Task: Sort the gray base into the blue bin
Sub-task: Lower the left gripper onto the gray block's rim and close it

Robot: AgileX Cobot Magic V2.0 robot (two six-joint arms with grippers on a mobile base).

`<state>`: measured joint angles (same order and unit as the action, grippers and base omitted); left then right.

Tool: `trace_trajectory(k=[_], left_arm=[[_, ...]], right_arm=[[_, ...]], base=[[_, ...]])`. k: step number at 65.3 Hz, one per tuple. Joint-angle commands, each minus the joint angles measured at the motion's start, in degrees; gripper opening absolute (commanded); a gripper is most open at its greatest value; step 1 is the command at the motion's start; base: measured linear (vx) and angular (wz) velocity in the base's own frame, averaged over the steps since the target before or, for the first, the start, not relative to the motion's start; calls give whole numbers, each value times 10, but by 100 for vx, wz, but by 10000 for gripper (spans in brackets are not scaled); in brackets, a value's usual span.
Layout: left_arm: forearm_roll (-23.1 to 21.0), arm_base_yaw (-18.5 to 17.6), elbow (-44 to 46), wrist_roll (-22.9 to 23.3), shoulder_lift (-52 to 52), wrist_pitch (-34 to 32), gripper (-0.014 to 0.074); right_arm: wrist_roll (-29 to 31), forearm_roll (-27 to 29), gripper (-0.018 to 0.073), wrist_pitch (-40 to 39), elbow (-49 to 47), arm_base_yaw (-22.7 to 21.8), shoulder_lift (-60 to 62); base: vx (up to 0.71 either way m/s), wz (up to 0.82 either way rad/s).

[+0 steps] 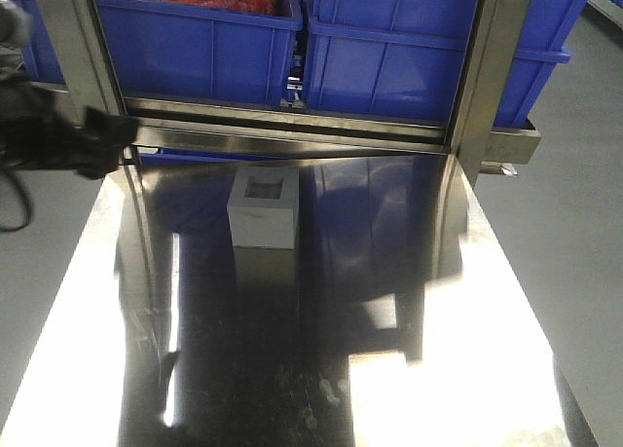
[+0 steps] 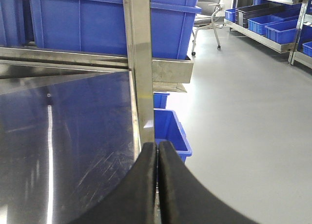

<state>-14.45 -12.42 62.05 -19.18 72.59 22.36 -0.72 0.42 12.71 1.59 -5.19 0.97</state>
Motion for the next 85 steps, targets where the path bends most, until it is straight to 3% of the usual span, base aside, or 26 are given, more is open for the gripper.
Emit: trace_trajectory(k=[1,11,31,45,59,85], left_arm=[[-11,-21,67,4,44,-15,625],[-11,-35,156,26,138,32,615],[-4,-42,373,91,316,205,608],[39,-45,497,153,414,267,608],[28,-45,548,156,474,296,606],[14,-45,549,156,514,297,606]], right_arm=[[7,-4,-5,-42,1,0,1],[7,-4,-5,-42,1,0,1],[7,-4,-5,-42,1,0,1],[7,-4,-5,-42,1,0,1],[7,-4,-5,-42,1,0,1],[7,-4,-5,-42,1,0,1]], base=[[0,0],[0,0],[0,0],[0,0],[0,0],[0,0]])
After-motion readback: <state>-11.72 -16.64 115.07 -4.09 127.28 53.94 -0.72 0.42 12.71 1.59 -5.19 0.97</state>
